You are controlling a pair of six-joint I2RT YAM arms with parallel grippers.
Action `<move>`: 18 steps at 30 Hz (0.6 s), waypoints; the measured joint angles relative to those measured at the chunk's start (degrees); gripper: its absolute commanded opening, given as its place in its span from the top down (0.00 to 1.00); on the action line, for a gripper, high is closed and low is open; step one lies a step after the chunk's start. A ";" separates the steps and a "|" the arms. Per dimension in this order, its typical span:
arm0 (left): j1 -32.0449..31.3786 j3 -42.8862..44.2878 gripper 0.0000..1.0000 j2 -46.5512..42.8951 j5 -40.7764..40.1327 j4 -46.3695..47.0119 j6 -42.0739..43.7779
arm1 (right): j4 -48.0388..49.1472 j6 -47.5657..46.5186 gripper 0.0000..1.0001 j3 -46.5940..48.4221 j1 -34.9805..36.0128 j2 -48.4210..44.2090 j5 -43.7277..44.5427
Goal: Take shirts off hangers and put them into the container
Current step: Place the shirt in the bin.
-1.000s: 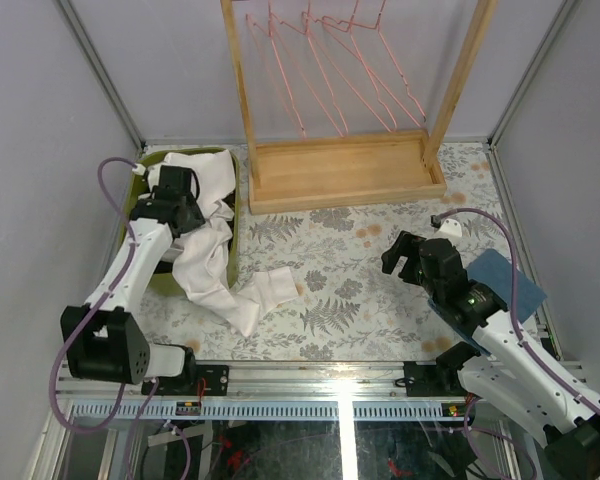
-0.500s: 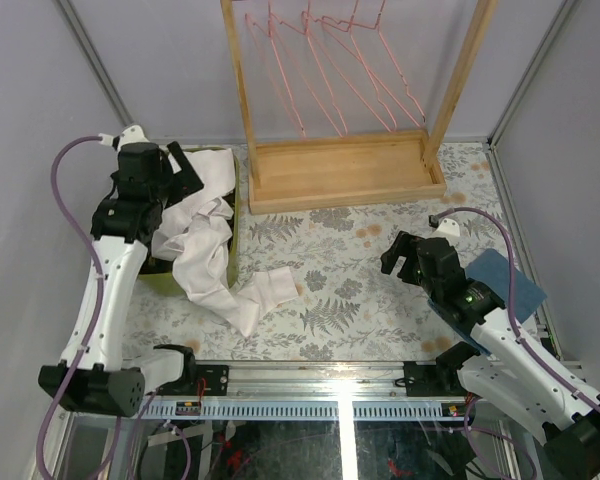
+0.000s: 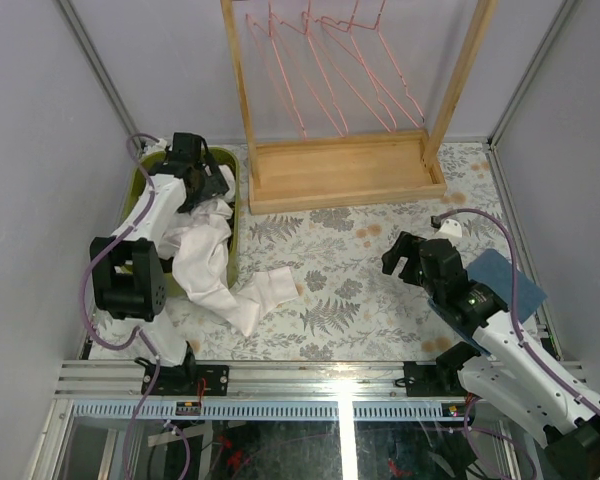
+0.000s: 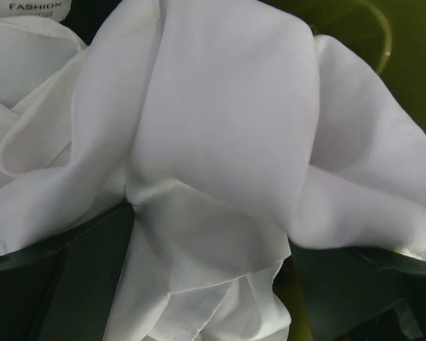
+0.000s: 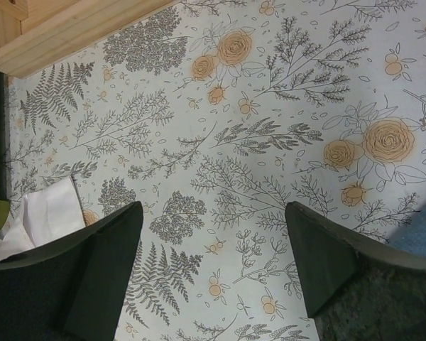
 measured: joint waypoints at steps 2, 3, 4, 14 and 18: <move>0.07 -1.44 0.07 -2.05 0.50 0.72 0.07 | 0.15 -0.31 0.11 0.00 0.00 -0.24 -0.42; 0.04 -2.51 0.05 -4.22 0.85 1.05 0.17 | 0.59 -0.70 0.12 -0.04 0.00 -0.28 -1.20; 0.04 -3.45 0.02 -6.93 1.16 0.90 0.24 | 1.20 -1.07 0.12 -0.15 0.00 -0.28 -2.19; -0.55 -4.15 0.00 -30.18 7.13 0.35 1.79 | 9.75 -2.16 0.12 -0.74 0.00 5.38 -13.49; -5.49 -4.02 0.06 -33.88 9.75 -0.13 1.99 | 9.75 -1.92 0.11 -0.74 0.00 6.97 -14.25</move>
